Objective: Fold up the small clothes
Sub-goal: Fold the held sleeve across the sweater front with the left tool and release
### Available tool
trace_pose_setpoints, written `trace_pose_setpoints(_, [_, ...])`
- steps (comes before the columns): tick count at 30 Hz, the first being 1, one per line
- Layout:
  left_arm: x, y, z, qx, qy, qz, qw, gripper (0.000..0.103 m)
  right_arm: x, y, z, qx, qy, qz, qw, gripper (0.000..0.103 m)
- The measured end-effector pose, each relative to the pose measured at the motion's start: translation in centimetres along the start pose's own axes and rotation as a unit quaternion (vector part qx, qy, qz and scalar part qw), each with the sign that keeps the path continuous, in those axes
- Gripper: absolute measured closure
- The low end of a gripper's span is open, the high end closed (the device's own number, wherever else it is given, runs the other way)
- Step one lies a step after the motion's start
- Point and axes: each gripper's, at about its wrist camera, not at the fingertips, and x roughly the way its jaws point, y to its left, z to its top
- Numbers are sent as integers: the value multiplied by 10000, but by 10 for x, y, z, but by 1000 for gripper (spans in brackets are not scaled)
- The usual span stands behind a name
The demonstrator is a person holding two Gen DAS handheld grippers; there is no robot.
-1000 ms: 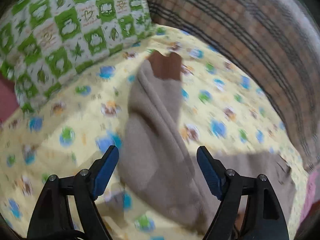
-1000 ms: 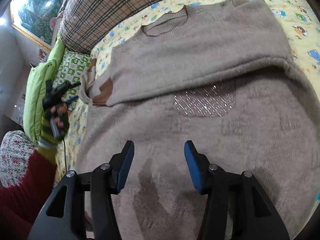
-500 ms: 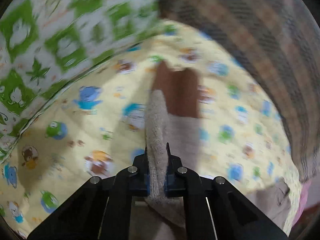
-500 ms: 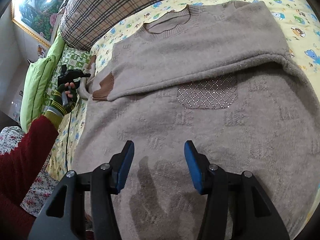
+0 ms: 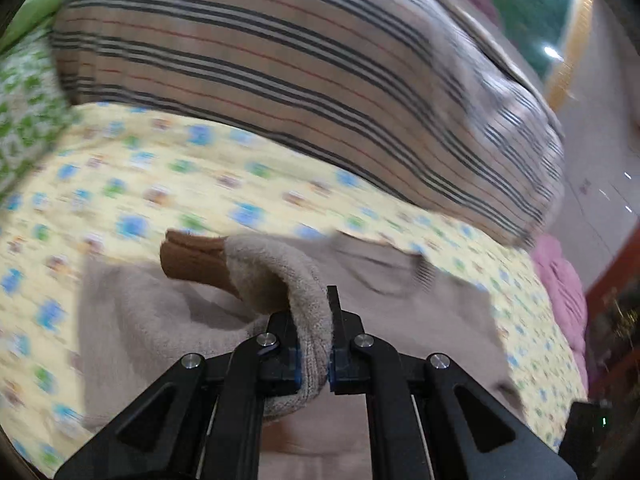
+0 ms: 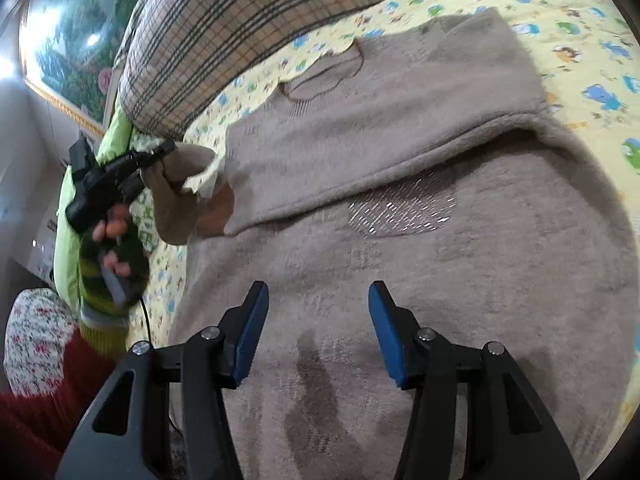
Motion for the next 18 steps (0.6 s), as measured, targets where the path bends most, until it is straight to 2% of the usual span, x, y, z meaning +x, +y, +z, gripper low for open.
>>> trace_pose_setpoints(5, [35,-80,-46,674,449,-612,9948,96,-28,-26,7,397,-584,-291,9971,50])
trace_pose_setpoints(8, [64,-111,-77,1181,767,-389,9893,90,-42,-45,15,701,-761,-548,9931,50])
trace_pose_setpoints(11, [80,-114,-95,1208,1147,-355,9854,79,-53,-52,19,810,-886,-681,9904,50])
trace_pose_setpoints(12, [80,-112,-97,1166,1207,-367,9851,73,-55,-52,20,804,-881,-703,9904,50])
trace_pose_setpoints(14, [72,-108,-100,1105,1224,-433,9854,61,-56,-48,22,741,-900,-724,9905,50])
trace_pose_setpoints(16, [55,-100,-105,1065,1153,-339,9870,43,-54,-40,27,588,-884,-702,9919,50])
trace_pose_setpoints(18, [34,-85,-105,961,1044,-181,9897,39,-48,-29,34,369,-847,-674,9934,50])
